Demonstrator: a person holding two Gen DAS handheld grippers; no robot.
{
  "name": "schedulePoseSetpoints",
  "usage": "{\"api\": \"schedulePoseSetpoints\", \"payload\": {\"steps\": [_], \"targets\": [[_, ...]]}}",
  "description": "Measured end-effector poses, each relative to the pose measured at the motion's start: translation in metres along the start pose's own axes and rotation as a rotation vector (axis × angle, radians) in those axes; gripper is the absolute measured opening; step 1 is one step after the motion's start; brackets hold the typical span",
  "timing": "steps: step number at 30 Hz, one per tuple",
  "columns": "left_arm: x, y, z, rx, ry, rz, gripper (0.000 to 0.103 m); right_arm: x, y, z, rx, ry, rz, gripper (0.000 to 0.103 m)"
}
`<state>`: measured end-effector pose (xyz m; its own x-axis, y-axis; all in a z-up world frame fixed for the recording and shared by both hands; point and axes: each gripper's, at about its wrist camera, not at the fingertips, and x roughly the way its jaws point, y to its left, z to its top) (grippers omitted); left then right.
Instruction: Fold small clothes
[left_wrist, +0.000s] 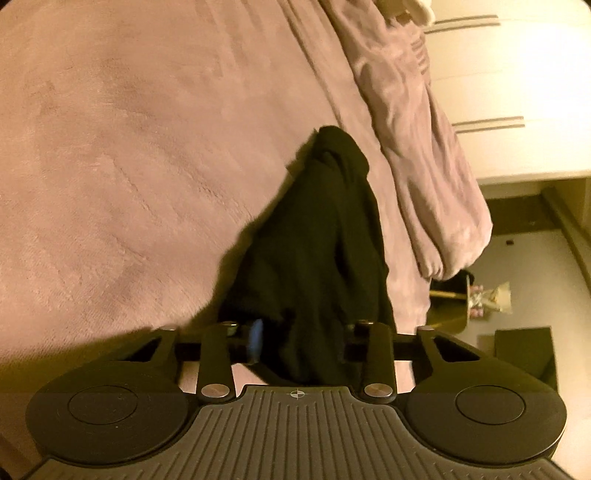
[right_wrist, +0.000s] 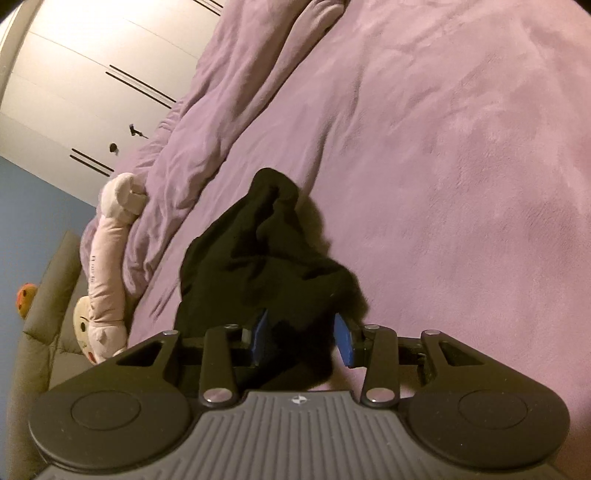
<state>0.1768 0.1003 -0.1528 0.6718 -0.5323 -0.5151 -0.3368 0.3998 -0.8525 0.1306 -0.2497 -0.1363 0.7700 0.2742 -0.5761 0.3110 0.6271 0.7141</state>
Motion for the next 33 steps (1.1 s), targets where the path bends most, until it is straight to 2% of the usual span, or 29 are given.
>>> {"api": "schedulePoseSetpoints", "payload": {"steps": [5,6,7,9,11,15,16,17,18,20,22,23,26,28,31,33], "targets": [[-0.002,0.004,0.005,-0.038,0.002,-0.044,0.012,0.009,-0.002,0.003,0.035,0.004,0.009,0.032],[-0.003,0.004,0.006,-0.032,0.0,-0.052,0.008,0.009,0.0,0.003,0.027,-0.004,0.01,0.026],[-0.006,0.004,0.006,-0.029,-0.003,-0.06,0.007,0.009,0.001,0.002,0.018,-0.009,0.013,0.016],[-0.011,0.003,0.007,-0.025,-0.003,-0.1,0.007,0.009,0.007,0.001,-0.014,-0.023,0.019,0.008],[-0.019,0.002,0.011,-0.016,-0.011,-0.118,0.007,0.005,0.014,-0.001,-0.036,-0.04,0.035,0.007],[-0.036,0.007,0.024,-0.045,-0.051,-0.157,0.006,-0.004,0.011,-0.006,0.088,-0.018,0.21,0.006],[-0.039,0.008,0.026,-0.044,-0.06,-0.148,0.006,-0.003,0.007,-0.01,0.137,0.003,0.262,0.006],[-0.041,0.01,0.027,-0.037,-0.062,-0.129,0.006,-0.001,0.005,-0.013,0.155,0.018,0.276,0.006],[-0.041,0.012,0.028,-0.03,-0.054,-0.108,0.006,0.003,0.005,-0.017,0.138,0.036,0.253,0.006],[-0.04,0.016,0.027,-0.008,-0.016,-0.061,0.006,0.009,0.008,-0.02,0.024,0.048,0.107,0.006],[-0.044,0.015,0.027,0.05,-0.019,-0.002,0.006,0.011,0.009,-0.019,-0.049,0.059,0.054,0.016],[-0.048,0.013,0.027,0.085,-0.03,0.018,0.006,0.009,0.01,-0.016,-0.052,0.073,0.057,0.017],[-0.062,0.007,0.035,0.162,-0.074,0.076,0.009,-0.003,0.015,-0.008,-0.126,0.07,0.04,0.031],[-0.068,0.002,0.04,0.19,-0.113,0.086,0.017,-0.008,0.019,-0.004,-0.195,0.054,0.004,0.053],[-0.065,-0.006,0.046,0.219,-0.114,0.074,0.034,-0.005,0.015,0.002,-0.197,0.053,-0.014,0.055],[-0.053,-0.012,0.048,0.248,-0.079,0.061,0.039,-0.002,0.01,0.005,-0.148,0.07,0.025,0.062]]}}
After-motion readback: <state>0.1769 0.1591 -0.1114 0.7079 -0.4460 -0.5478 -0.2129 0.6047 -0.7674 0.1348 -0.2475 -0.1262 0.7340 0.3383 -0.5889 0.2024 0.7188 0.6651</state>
